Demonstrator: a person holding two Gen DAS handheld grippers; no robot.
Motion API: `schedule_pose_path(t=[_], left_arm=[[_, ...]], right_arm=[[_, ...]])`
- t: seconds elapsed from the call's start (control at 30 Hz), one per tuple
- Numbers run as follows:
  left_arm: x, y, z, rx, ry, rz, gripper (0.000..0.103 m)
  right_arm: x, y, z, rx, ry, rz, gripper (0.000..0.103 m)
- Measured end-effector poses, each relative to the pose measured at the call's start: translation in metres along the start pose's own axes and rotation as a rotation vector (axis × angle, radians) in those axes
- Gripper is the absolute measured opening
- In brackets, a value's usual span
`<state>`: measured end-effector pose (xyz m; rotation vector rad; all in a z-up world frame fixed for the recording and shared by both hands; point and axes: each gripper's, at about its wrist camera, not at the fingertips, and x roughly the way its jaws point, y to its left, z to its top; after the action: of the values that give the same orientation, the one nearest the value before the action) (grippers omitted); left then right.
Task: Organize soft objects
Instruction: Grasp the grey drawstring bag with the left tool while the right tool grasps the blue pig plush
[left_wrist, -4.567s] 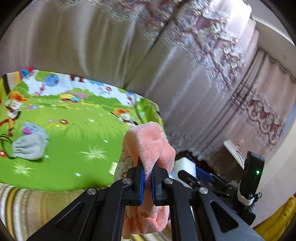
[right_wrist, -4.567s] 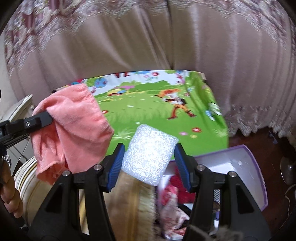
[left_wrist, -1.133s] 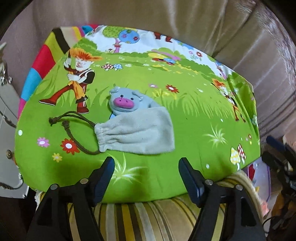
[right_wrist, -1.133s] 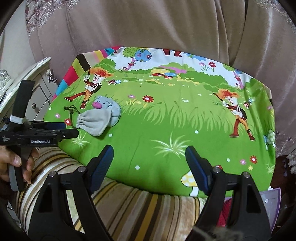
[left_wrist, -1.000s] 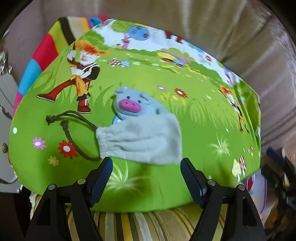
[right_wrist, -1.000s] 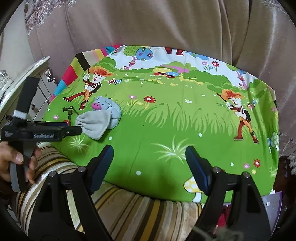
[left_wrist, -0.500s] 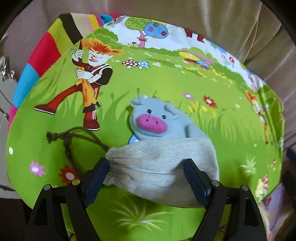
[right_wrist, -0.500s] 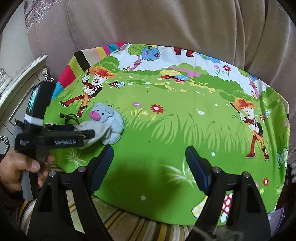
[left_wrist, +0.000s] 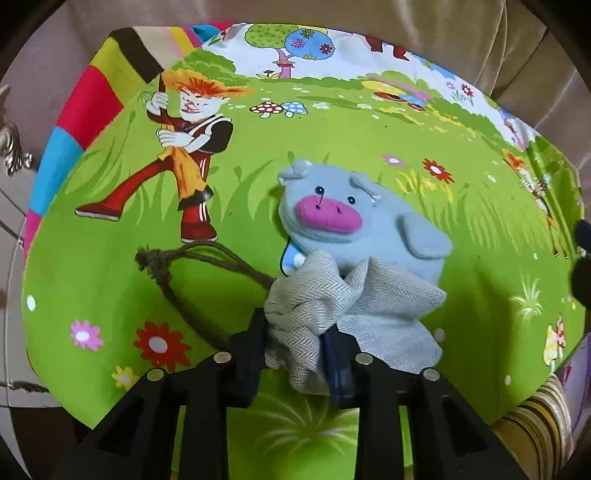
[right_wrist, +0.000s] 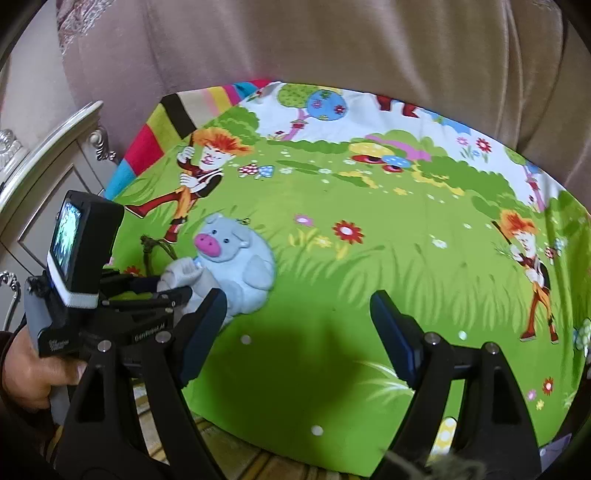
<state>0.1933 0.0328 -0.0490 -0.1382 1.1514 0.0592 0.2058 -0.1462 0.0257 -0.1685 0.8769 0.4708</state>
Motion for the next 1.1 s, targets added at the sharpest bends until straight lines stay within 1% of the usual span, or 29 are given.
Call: schedule_pose_path(t=[0.1, 0.17, 0.43, 0.57, 0.7, 0.97, 1.03, 1.07, 1.1], left_arm=[[-0.006, 0.010, -0.004, -0.050, 0.003, -0.043, 0.026], [-0.014, 0.016, -0.008, -0.072, -0.014, -0.045, 0.026], [-0.042, 0.042, -0.024, -0.155, -0.095, 0.021, 0.026], [-0.049, 0.051, -0.027, -0.180, -0.117, 0.040, 0.026], [-0.044, 0.054, -0.026, -0.187, -0.111, 0.033, 0.026], [-0.042, 0.055, -0.027, -0.193, -0.107, 0.025, 0.026], [-0.042, 0.056, -0.026, -0.193, -0.107, 0.025, 0.026], [-0.042, 0.055, -0.026, -0.193, -0.106, 0.027, 0.026], [-0.043, 0.055, -0.026, -0.193, -0.107, 0.029, 0.026]], right_arm=[[0.008, 0.008, 0.003, -0.011, 0.008, 0.017, 0.082], [0.017, 0.013, 0.005, -0.016, 0.022, 0.029, 0.082], [0.060, 0.041, 0.008, -0.094, 0.106, 0.097, 0.084], [0.087, 0.054, 0.010, -0.142, 0.147, 0.097, 0.086], [0.108, 0.064, 0.012, -0.187, 0.166, 0.085, 0.086], [0.138, 0.063, 0.016, -0.184, 0.189, 0.078, 0.087], [0.138, 0.064, 0.014, -0.189, 0.168, 0.071, 0.084], [0.135, 0.065, 0.013, -0.192, 0.159, 0.074, 0.077], [0.133, 0.065, 0.014, -0.194, 0.158, 0.072, 0.065]])
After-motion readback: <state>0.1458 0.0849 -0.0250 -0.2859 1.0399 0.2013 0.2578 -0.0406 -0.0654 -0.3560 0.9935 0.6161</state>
